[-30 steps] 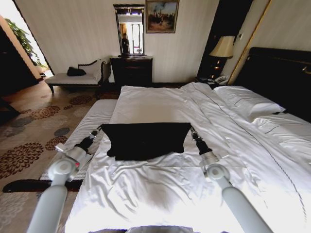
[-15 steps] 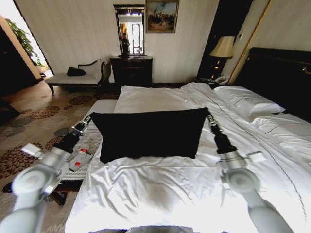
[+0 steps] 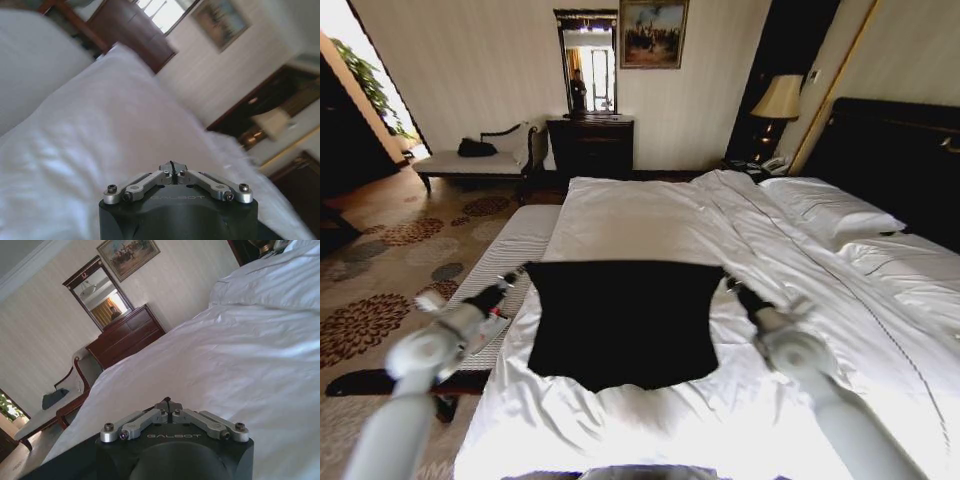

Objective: Fold the clothes on the bed.

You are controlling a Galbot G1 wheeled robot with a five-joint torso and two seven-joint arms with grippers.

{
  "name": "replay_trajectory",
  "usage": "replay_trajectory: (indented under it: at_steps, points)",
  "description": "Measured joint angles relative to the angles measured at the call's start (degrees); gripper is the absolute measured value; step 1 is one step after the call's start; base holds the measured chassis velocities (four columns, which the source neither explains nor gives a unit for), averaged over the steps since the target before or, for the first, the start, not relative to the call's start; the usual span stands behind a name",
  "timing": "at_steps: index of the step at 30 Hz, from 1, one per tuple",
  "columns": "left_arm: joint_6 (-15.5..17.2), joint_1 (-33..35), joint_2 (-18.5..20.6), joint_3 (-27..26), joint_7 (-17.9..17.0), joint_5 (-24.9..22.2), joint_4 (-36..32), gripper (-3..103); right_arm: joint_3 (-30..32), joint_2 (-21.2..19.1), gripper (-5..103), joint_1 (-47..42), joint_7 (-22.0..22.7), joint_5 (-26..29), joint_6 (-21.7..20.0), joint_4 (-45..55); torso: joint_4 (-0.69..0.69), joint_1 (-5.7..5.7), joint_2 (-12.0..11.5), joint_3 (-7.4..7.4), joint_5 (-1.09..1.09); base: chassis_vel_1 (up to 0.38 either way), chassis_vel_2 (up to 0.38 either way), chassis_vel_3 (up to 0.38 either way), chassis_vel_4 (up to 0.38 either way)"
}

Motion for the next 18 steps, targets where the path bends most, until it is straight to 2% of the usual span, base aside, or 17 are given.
replay_trajectory:
  at_steps: [1,2,4,9,14,18]
  points:
    - [-0.50,-2.41,-0.36,2.23,0.02,1.02,3.84,0,-2.68,0.95,0,3.63,-1.36,-0.84,1.00,-5.26,-0.01,0.02,0.00,0.01,0.00,0.000,0.000,0.000,0.000]
    - [-0.50,-2.41,-0.36,2.23,0.02,1.02,3.84,0,-2.68,0.95,0,3.63,-1.36,-0.84,1.00,-5.26,-0.01,0.02,0.00,0.01,0.00,0.000,0.000,0.000,0.000]
    - [-1.64,-6.36,-0.77,5.08,0.34,2.08,8.95,0,-6.22,2.29,0,9.20,-3.83,-2.11,2.62,-13.59,0.00,0.02,-0.01,0.02,0.04,0.000,0.000,0.000,0.000]
    - [-3.62,-12.77,-1.25,8.11,1.46,2.47,15.30,0,-9.83,3.97,0,17.28,-8.31,-4.07,6.73,-24.39,-0.01,-0.01,0.01,-0.02,0.01,0.000,0.000,0.000,0.000]
    - [-5.47,-18.21,-2.50,10.86,2.86,3.55,21.16,0,-10.89,5.64,0,21.06,-10.86,-4.89,9.46,-31.77,-0.02,0.00,0.01,-0.01,0.02,0.000,0.000,0.000,0.000]
    - [-6.53,-19.86,-3.68,11.96,3.44,4.23,23.14,0,-10.59,5.90,0,21.53,-11.63,-4.85,10.09,-32.61,-0.03,0.01,0.01,-0.01,0.03,0.000,0.000,0.000,0.000]
